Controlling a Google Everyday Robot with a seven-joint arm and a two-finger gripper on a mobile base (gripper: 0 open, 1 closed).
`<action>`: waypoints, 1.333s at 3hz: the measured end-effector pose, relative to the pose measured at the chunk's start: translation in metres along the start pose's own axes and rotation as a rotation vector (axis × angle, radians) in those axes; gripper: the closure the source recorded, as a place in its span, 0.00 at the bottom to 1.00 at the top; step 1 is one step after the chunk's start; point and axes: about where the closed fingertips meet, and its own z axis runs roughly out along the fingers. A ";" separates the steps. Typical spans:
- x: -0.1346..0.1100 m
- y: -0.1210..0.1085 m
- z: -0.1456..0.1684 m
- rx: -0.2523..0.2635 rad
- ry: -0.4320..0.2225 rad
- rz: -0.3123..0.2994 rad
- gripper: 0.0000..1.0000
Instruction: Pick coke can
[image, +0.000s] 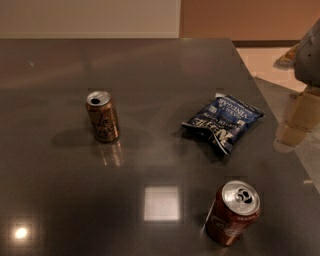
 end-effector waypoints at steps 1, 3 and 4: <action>0.000 0.000 0.000 0.000 0.000 0.000 0.00; -0.029 0.040 0.009 -0.129 -0.110 -0.154 0.00; -0.041 0.069 0.015 -0.231 -0.203 -0.264 0.00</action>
Offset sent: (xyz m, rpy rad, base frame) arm -0.0212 0.0423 -0.0142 0.0544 0.0872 0.1834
